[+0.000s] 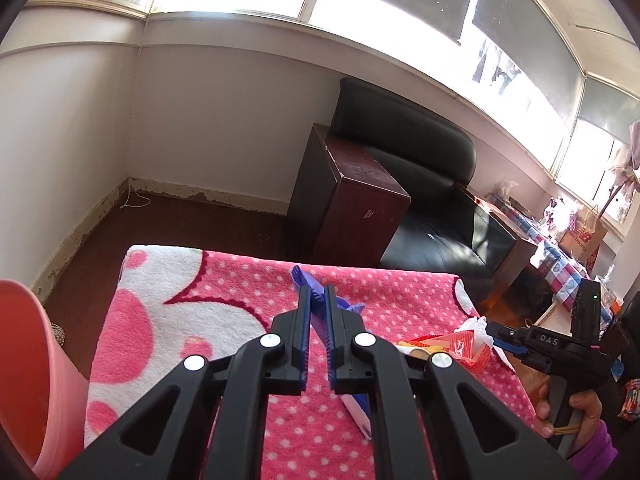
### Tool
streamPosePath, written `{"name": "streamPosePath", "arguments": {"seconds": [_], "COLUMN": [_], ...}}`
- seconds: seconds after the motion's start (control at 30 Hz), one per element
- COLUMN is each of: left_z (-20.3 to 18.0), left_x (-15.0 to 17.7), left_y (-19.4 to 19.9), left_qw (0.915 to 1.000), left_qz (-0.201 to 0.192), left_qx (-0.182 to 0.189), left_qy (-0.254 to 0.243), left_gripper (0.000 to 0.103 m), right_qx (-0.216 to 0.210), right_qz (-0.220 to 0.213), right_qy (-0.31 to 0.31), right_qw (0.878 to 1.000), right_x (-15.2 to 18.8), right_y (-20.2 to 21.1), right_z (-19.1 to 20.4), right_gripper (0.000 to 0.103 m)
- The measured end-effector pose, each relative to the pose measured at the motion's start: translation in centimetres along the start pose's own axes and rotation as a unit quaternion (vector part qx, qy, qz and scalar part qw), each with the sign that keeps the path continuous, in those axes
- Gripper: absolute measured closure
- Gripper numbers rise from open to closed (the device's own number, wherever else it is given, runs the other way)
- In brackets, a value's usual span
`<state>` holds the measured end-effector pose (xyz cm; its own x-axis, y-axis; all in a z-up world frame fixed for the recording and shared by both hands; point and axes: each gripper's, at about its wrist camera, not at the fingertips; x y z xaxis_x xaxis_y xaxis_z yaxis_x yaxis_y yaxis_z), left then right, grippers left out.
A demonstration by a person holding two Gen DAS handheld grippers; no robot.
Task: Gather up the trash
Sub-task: 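Grasp the white crumpled plastic bag with the right gripper while the left holds the purple cloth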
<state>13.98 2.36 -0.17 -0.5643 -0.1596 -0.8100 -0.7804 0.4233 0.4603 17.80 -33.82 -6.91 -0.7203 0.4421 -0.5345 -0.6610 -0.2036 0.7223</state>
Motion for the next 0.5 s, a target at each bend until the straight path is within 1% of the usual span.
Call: {"name": "streamPosePath", "arguments": {"seconds": [0.07, 0.17, 0.2, 0.27, 0.3, 0.4, 0.5], "left_z": [0.0, 0.1, 0.2, 0.2, 0.2, 0.0, 0.0], "left_x": [0.3, 0.6, 0.8, 1.2, 1.3, 1.6, 1.9], "left_y": [1.0, 2.2, 2.6, 3.3, 3.6, 4.6, 5.8], "left_qw": [1.0, 1.0, 1.0, 0.9999, 0.9999, 0.9999, 0.9998], "left_qz": [-0.001, -0.002, -0.003, -0.005, -0.006, -0.01, -0.018], "left_qx": [-0.002, -0.004, -0.004, -0.005, -0.005, -0.003, 0.0], "left_qy": [0.001, 0.004, 0.006, 0.008, 0.008, 0.008, 0.011], "left_gripper": [0.097, 0.097, 0.097, 0.097, 0.097, 0.097, 0.097], "right_qx": [0.016, 0.023, 0.024, 0.021, 0.023, 0.026, 0.029], "right_qz": [0.007, 0.021, 0.021, 0.016, 0.014, -0.001, -0.022], "right_qy": [0.002, 0.0, -0.002, -0.006, -0.006, 0.006, 0.015], "right_qw": [1.0, 1.0, 1.0, 1.0, 1.0, 1.0, 0.999], "right_x": [0.4, 1.3, 1.6, 2.2, 2.3, 2.7, 3.1], "right_y": [-0.5, -1.1, -1.1, -0.6, -0.3, 1.1, 3.1], "right_z": [-0.1, -0.8, -1.0, -1.4, -1.5, -1.3, -0.9], "right_gripper": [0.062, 0.062, 0.064, 0.077, 0.08, 0.086, 0.088]}}
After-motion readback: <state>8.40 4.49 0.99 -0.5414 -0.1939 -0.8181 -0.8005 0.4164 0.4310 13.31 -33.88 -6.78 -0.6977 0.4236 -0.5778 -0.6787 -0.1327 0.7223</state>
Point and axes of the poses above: each gripper's, at about its wrist camera, not at the fingertips, and y roughly against the way its jaws point, z to its left, x to its underside, and after that the axes turned 9 degrees about x, right-handed
